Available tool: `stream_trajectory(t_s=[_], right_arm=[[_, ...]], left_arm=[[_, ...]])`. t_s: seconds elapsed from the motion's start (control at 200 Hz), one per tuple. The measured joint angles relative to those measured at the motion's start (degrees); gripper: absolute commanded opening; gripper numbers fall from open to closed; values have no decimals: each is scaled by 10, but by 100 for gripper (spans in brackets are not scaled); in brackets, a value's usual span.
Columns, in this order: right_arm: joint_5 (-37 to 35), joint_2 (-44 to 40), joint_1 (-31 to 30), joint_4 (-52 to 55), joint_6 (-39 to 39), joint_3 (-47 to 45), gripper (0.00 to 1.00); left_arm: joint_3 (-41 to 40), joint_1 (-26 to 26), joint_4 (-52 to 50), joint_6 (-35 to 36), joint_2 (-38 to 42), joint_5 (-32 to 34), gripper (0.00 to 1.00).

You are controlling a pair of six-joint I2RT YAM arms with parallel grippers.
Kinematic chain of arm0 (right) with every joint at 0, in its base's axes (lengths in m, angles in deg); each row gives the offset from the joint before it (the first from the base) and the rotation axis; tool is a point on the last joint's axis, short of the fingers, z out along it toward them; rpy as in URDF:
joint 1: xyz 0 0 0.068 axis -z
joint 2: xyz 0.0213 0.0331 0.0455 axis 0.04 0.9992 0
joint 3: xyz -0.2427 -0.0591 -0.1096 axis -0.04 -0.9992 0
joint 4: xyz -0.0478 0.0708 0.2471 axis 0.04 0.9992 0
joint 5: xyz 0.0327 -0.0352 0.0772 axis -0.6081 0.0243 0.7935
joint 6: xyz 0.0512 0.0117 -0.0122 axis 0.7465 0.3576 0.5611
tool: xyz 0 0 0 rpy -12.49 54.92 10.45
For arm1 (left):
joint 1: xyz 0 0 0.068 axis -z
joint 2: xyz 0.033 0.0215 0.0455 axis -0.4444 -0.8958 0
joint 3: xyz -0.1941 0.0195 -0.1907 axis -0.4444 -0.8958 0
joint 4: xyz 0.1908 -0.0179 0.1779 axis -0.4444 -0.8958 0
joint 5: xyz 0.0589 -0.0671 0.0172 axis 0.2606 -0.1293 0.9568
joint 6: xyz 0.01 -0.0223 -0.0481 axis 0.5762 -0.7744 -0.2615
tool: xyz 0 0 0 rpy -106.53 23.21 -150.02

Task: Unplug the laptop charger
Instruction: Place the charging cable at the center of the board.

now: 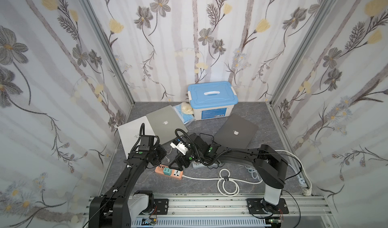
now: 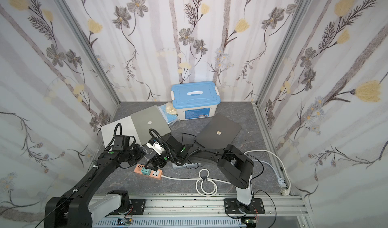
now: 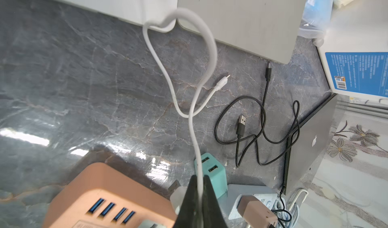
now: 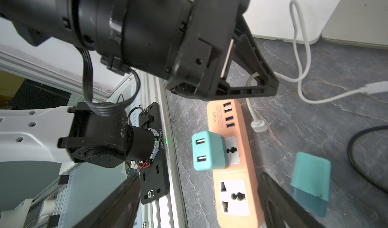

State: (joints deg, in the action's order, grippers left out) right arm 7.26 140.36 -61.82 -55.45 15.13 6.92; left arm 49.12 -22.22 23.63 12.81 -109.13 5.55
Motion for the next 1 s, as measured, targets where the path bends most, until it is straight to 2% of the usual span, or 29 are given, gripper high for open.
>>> stream_trajectory(t_s=[0.225, 0.54, 0.674, 0.999], right_arm=[[-16, -15, 5, 2, 7, -25, 88], [-33, -25, 3, 6, -12, -22, 89], [-33, -28, -2, 8, -27, -22, 90], [-45, -21, -24, 21, -73, -3, 90]], left_arm=[[18, 18, 45, -2, -70, -3, 10], [32, 23, 61, 10, -116, 5, 36], [40, 23, 43, 19, -93, 13, 41], [72, 2, -77, 70, 22, 52, 52]])
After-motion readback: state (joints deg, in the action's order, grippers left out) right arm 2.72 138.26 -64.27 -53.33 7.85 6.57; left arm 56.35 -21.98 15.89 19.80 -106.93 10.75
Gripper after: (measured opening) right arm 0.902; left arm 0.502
